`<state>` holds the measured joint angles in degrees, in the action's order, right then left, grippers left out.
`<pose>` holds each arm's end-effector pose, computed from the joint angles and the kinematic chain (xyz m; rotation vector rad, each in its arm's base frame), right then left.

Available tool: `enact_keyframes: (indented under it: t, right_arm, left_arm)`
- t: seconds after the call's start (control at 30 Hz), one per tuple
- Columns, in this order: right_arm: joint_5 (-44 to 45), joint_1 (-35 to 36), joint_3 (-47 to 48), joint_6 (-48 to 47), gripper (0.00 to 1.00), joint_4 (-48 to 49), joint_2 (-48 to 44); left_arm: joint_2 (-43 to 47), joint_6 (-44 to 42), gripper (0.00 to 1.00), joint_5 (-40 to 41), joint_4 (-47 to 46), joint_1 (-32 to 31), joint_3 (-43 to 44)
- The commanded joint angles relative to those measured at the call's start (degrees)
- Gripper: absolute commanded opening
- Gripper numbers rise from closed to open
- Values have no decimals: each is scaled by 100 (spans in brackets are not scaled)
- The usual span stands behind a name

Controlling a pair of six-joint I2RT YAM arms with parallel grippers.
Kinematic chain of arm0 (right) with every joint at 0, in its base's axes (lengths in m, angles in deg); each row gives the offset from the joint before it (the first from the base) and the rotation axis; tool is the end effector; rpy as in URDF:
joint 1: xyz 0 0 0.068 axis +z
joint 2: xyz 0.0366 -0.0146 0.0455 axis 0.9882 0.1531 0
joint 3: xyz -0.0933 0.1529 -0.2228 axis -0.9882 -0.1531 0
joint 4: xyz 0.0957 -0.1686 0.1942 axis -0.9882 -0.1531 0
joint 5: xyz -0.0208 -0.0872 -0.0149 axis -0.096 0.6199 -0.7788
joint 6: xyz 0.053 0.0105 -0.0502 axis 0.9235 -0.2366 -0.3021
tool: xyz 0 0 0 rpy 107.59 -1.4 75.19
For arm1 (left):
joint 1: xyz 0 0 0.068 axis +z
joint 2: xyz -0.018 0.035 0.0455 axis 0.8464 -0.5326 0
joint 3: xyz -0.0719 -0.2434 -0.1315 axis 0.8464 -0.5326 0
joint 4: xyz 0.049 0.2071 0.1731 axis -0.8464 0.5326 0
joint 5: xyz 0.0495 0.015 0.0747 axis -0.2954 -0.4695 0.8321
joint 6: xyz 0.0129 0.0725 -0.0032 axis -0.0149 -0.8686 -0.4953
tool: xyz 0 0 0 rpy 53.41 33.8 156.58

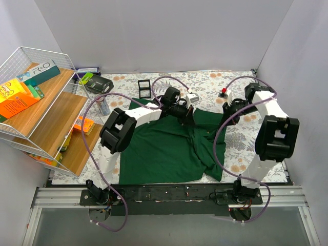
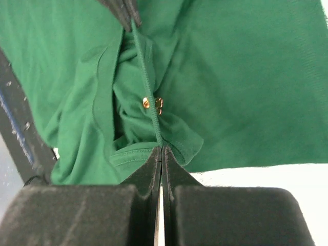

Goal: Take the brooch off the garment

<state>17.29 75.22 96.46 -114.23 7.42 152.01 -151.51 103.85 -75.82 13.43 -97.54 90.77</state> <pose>0.3330 0.0081 0.2300 -1.1494 2.2944 0.8416 0.3613 -0.3606 0.1803 0.5847 2.4800 -1.6059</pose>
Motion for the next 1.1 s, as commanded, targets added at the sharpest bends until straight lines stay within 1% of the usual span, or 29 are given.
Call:
enact_keyframes:
  t: [0.0, 0.07, 0.1, 0.17, 0.2, 0.3, 0.33, 0.37, 0.4, 0.43, 0.47, 0.5, 0.53, 0.57, 0.63, 0.67, 0.73, 0.77, 0.83, 0.87, 0.93, 1.0, 1.03, 1.07]
  right_arm:
    - [-29, -17, 891, 689, 1, 443, 975]
    - [-11, -17, 1302, 779, 1, 444, 1302]
    - [-2, -17, 1427, 883, 1, 426, 1591]
    - [67, -17, 1638, 989, 1, 469, 1847]
    - [111, -17, 1787, 1060, 1, 496, 2049]
    - [463, -17, 1964, 1315, 1, 654, 2278]
    - [533, -17, 1973, 1341, 2, 689, 2305]
    - [621, -17, 1973, 1402, 8, 733, 2297]
    - [630, -17, 1947, 1412, 11, 794, 2288]
    - [639, -17, 1947, 1412, 15, 821, 2271]
    - [683, -17, 1956, 1455, 21, 847, 2253]
    - [692, -17, 1973, 1491, 23, 935, 2192]
    - [709, -17, 2034, 1508, 25, 953, 2165]
    - [718, -17, 2061, 1561, 30, 979, 2139]
    - [745, -17, 2114, 1658, 34, 1093, 2025]
    - [736, -17, 2123, 1675, 38, 1102, 1981]
    - [745, 26, 2070, 1702, 40, 1251, 1753]
    - [832, 114, 1887, 1719, 40, 1356, 1621]
    - [981, 246, 1571, 1772, 40, 1689, 1156]
    - [1234, 403, 1169, 1798, 42, 2109, 989]
    - [1412, 527, 850, 1825, 43, 2428, 575]
    - [1404, 589, 603, 1729, 41, 2579, 355]
    - [1404, 815, 585, 1676, 40, 2553, 346]
    - [1413, 861, 567, 1667, 38, 2413, 346]
  left_arm:
    - [-395, 126, 0, -111, 273, 377, 692]
    - [-711, 144, 0, -102, 290, 422, 1007]
    - [-834, 161, 0, -110, 308, 465, 1113]
    - [-1081, 196, 0, -137, 361, 483, 1420]
    - [-1134, 205, 0, -146, 370, 483, 1483]
    - [-1248, 293, 0, -111, 361, 501, 1545]
    - [-1257, 389, 0, -93, 352, 510, 1536]
    - [-1249, 442, 0, -76, 326, 510, 1510]
    - [-1240, 495, 1, -84, 308, 527, 1466]
    - [-1240, 565, 9, -67, 300, 536, 1457]
    - [-1222, 670, 11, -58, 265, 553, 1449]
    - [-1187, 723, 15, -40, 229, 580, 1405]
    - [-1143, 767, 23, 12, 194, 589, 1370]
    - [-1099, 811, 25, 12, 98, 597, 1343]
    - [-976, 820, 32, 47, 36, 633, 1299]
    - [-924, 829, 39, 30, 1, 641, 1290]
    - [-766, 829, 41, -14, -8, 650, 1273]
    - [-695, 829, 44, 30, -17, 650, 1264]
    - [-450, 873, 44, 39, -69, 659, 1194]
    - [-353, 882, 45, 30, -105, 659, 1063]
    - [-108, 882, 46, -31, -114, 650, 922]
    - [34, 847, 50, -180, -114, 650, 667]
    - [87, 829, 51, -198, -114, 650, 597]
    - [114, 855, 53, -207, -166, 650, 483]
